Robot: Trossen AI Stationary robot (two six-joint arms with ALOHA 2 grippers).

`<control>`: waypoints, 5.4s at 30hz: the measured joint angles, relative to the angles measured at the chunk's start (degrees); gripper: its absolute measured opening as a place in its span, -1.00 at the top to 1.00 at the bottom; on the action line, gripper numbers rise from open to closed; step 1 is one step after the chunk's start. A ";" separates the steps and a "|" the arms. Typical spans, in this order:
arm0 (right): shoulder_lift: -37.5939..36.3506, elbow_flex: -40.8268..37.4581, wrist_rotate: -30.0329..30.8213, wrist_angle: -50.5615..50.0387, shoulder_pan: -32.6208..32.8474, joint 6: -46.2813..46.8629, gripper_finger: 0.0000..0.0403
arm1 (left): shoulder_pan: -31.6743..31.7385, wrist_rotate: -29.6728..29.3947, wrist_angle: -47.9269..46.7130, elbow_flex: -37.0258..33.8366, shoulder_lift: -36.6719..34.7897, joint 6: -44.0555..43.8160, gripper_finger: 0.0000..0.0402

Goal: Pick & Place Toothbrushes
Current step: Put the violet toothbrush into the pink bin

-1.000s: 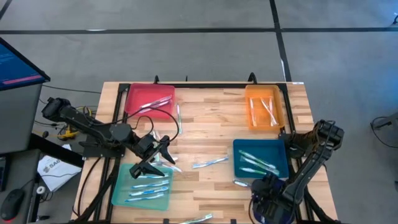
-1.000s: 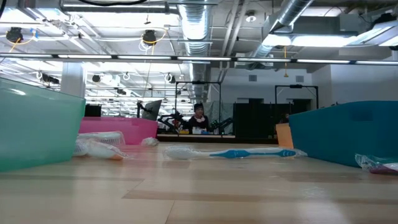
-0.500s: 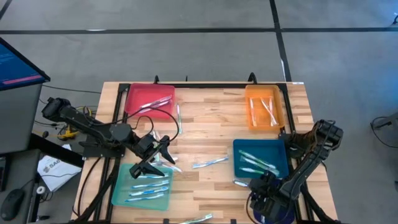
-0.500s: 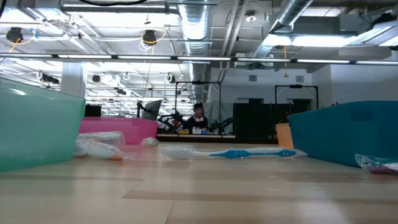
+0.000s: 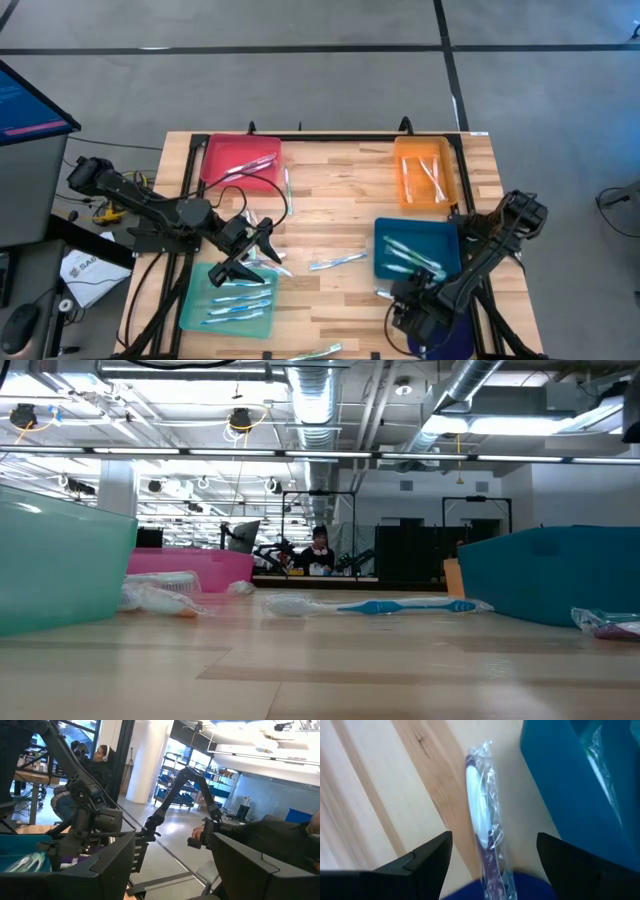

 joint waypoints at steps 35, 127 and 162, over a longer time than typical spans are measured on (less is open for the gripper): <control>-0.23 -4.15 -3.40 5.89 2.77 2.57 -0.42 | -0.01 0.01 -0.04 0.02 0.00 -0.03 -0.27; 23.81 56.21 -3.49 -36.20 -22.51 -40.90 0.96 | -4.93 -35.46 -37.06 28.85 38.67 23.94 -0.13; 24.94 63.41 4.67 -40.32 -20.96 -40.64 0.95 | -4.37 -37.38 -37.81 28.89 38.49 23.14 -0.12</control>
